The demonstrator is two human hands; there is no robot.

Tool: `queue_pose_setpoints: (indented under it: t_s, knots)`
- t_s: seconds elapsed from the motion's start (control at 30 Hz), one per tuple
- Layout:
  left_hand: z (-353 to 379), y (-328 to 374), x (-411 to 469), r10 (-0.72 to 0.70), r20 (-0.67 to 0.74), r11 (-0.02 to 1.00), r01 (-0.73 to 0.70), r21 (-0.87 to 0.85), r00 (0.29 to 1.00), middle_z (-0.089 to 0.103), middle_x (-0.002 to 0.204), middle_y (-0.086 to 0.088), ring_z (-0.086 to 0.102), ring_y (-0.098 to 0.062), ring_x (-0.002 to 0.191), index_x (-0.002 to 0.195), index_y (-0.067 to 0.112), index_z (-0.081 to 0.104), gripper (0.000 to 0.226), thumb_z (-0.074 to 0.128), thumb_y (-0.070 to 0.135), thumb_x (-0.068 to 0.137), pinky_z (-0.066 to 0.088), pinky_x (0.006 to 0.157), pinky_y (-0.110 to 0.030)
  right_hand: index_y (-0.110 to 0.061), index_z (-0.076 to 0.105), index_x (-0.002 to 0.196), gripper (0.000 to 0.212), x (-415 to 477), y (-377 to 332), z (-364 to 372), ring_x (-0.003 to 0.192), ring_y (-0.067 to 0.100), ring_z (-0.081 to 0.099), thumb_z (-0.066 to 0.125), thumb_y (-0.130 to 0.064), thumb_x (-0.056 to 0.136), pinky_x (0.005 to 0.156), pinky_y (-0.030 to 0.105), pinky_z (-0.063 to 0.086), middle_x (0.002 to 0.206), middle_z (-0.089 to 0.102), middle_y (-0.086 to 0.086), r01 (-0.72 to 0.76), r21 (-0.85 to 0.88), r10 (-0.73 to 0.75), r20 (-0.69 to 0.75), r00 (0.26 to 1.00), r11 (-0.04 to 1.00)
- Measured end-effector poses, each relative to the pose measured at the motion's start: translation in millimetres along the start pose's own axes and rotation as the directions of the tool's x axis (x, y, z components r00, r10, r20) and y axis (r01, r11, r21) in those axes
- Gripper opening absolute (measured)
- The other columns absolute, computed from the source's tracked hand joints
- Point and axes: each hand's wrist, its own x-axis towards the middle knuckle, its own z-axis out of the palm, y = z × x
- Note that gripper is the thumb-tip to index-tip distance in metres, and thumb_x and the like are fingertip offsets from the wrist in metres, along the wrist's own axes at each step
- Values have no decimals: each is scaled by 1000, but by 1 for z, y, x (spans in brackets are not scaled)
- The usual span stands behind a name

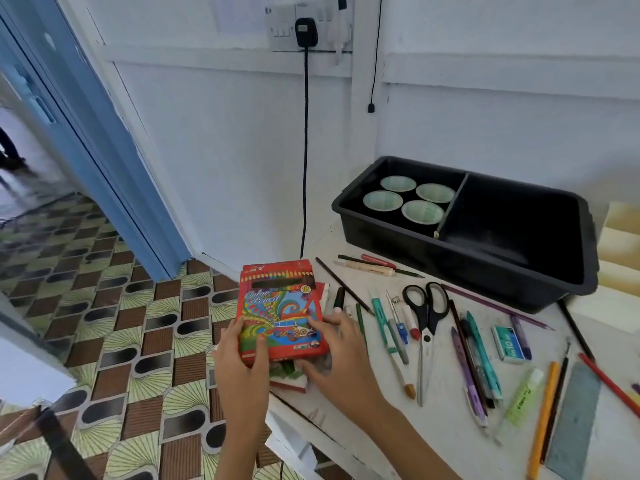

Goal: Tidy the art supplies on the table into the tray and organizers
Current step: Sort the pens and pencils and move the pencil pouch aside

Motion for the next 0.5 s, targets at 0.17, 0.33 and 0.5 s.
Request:
queue_pose_setpoints:
  t_s: [0.17, 0.33, 0.5]
  knots:
    - [2, -5, -3, -19, 28, 993, 16, 119, 999, 39, 146, -8, 27, -26, 138, 136, 16, 45, 44, 54, 24, 93, 26, 112, -50, -30, 36, 139, 64, -2, 1, 1, 143, 13, 5, 65, -42, 84, 115, 36, 27, 145, 25, -4, -25, -17, 25, 40, 999, 1000]
    - [14, 7, -9, 144, 40, 954, -150, 260, 989, 34, 149, -10, 17, -24, 143, 134, 8, 47, 43, 54, 20, 93, -6, 114, -34, -28, 41, 137, 57, -4, 1, -13, 126, -3, 21, 63, -42, 86, 102, 14, 31, 134, 30, -10, 4, 6, -4, -20, 1000, 1000]
    - [38, 23, -18, 264, 135, 939, -286, 189, 955, 39, 146, -8, 19, -22, 143, 133, 11, 49, 41, 54, 21, 94, -1, 117, -36, -23, 52, 127, 34, 0, 16, -41, 113, -5, 32, 54, -27, 94, 99, 9, 30, 120, 38, -15, -70, -25, 64, -191, 979, 997]
